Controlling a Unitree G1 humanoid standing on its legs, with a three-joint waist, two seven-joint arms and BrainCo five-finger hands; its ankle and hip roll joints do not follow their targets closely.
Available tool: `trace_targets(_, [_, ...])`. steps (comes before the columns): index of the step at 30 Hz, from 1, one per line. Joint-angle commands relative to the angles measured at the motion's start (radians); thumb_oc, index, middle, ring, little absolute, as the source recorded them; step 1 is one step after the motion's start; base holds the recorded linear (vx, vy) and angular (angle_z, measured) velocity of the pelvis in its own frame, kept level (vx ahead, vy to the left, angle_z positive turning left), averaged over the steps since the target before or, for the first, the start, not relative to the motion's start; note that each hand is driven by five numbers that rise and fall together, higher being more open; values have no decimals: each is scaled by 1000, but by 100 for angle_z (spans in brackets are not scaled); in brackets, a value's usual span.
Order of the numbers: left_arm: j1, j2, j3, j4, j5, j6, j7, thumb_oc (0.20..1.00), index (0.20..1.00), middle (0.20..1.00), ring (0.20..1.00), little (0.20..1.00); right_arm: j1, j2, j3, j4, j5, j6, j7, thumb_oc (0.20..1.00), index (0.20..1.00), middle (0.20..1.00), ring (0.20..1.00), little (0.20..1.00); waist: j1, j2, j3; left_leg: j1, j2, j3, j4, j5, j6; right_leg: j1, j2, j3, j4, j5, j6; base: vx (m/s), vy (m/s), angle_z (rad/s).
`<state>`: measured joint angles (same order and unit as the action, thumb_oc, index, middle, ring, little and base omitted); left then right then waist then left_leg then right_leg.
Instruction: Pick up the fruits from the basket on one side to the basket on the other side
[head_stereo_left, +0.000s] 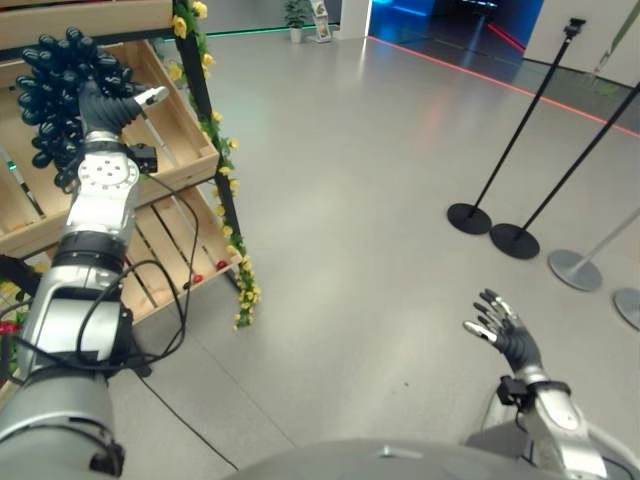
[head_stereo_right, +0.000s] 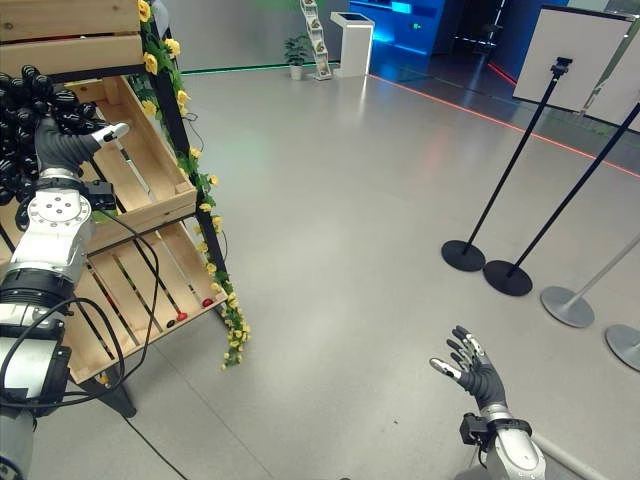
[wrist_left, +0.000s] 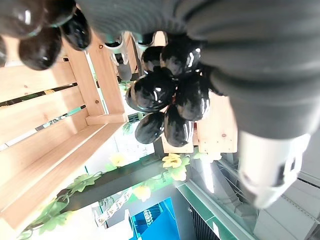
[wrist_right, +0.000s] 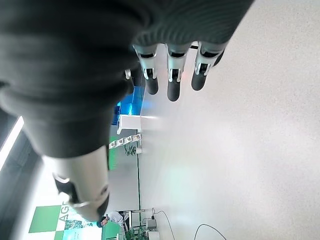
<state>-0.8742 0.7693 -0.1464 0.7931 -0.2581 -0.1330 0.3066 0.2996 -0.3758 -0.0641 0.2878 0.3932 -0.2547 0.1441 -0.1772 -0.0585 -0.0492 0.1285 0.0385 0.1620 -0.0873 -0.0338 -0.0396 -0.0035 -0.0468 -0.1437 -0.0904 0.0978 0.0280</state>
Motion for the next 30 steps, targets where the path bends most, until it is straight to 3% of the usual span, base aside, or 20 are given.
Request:
trace_targets(1, [-139,40,19,28,22,-48,20,1000,1000,1000,1000,1000,-27,-76,-45,-45,18,-43,-2,1000,1000,1000,1000,1000,1,24,-2,17,13,-37,38,-35,-11,76,-19,-12,58,-92,109,0,0,0])
trace_targets(7, [-141,38,22,21,15,-51,21,1000,1000,1000,1000,1000,-30,-81,-46,-44,15,-43,-1,1000,1000,1000,1000,1000,2,24,0,15,13,-41,38,-34,-12,75,-18,-14,59,-91,108,0,0,0])
trace_targets(9, [-132,-2,50,16,-129,-80,6,1000,1000,1000,1000,1000,-35,-77,-47,-47,16,-40,-4,1000,1000,1000,1000,1000,1,23,2,13,12,-42,39,-34,-11,74,-19,-15,59,-92,107,0,0,0])
trace_targets(20, [-153,-95,80,-35,-460,-140,-40,1000,1000,1000,1000,1000,-57,-73,-46,-30,1,-32,-34,1000,1000,1000,1000,1000,3,27,-3,15,12,-51,37,-34,-9,77,-19,-17,56,-92,108,0,0,0])
trace_targets(30, [-219,-64,47,47,-414,-105,-35,1000,1000,1000,1000,1000,-57,-79,-43,-29,-6,-27,-32,1000,1000,1000,1000,1000,2,34,-2,17,13,-50,33,-30,-9,78,-19,-15,53,-91,108,0,0,0])
